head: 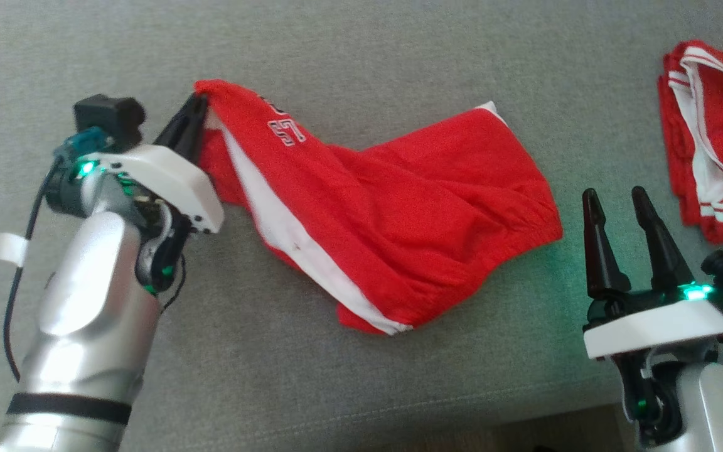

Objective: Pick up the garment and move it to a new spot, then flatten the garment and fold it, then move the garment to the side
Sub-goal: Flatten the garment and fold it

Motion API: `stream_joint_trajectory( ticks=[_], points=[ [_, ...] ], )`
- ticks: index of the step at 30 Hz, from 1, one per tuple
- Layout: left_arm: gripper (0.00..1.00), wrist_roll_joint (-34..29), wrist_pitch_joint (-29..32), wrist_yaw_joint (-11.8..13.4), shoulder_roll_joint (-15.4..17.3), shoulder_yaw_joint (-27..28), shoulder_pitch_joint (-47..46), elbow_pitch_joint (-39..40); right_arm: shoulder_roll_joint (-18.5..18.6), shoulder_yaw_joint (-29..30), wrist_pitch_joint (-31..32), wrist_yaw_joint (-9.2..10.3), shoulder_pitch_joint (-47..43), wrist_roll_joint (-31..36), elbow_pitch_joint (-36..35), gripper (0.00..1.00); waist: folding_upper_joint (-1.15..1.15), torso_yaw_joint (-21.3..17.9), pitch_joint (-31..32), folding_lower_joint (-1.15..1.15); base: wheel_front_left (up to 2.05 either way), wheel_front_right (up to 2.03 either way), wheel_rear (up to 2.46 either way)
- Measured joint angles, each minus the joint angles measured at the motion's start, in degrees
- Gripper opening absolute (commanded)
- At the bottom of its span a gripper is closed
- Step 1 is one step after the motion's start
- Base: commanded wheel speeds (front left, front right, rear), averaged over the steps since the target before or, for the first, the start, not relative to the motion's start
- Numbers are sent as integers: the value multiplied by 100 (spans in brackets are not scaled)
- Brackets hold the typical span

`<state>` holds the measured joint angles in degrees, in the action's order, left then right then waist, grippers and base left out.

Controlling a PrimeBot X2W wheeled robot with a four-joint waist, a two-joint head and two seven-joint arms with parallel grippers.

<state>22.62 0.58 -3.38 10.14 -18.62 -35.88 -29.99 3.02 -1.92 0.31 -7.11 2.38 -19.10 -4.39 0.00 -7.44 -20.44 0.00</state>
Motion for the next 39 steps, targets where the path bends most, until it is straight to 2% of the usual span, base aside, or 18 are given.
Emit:
stream_joint_trajectory(
  ticks=[2, 3, 4, 8, 11, 15, 19, 24, 30, 39],
  points=[
    [1, 55, -165, -22, -24, 74, -142, -494, 0, -15, -40, 0, 20, 0, 63, 100, 0, -71, -79, 0, 0, 0, 0],
    [53, 83, -256, -36, -44, 83, -197, -689, 0, -14, -52, 0, 41, 0, 89, 100, 0, -93, -108, 0, 0, 0, 0],
    [100, 93, -376, -73, -75, 85, -230, -838, 0, -13, -69, 0, 59, 0, 103, 100, 0, -104, -128, 0, 0, 0, 0],
    [100, 14, -1032, -31, -182, 63, -214, -1040, 25, -13, -142, 0, 62, 46, 90, 100, 0, -28, -100, 0, 0, 0, 0],
    [100, -152, -1386, 234, -181, 78, -71, -851, 77, -12, -157, 0, 60, 175, 29, 100, 0, 77, -39, 0, 0, 0, 0],
    [100, -422, -1486, 649, -170, 119, 531, -93, 201, -22, -166, 0, 54, 315, -77, 100, 0, 237, 74, 0, 0, 0, 0],
    [100, -799, -1488, 1051, -115, 311, 1362, 1122, 276, -91, -165, 0, 21, 480, -187, 100, 0, 384, 211, 0, 0, 0, 0],
    [100, -1156, -1511, 1374, -99, 433, 2282, 2236, 272, -164, -123, 0, -297, 608, -309, 100, 0, 518, 413, 0, 0, 0, 0],
    [100, -1281, -1523, 1457, -82, 435, 2930, 2694, 255, -265, -27, 0, -480, 650, -419, 100, 0, 606, 580, 0, 0, 0, 0],
    [100, -1290, -1523, 1455, -82, 414, 2994, 2752, 252, -344, 71, 0, -543, 653, -421, 100, 0, 599, 670, 0, 0, 0, 0]
  ],
)
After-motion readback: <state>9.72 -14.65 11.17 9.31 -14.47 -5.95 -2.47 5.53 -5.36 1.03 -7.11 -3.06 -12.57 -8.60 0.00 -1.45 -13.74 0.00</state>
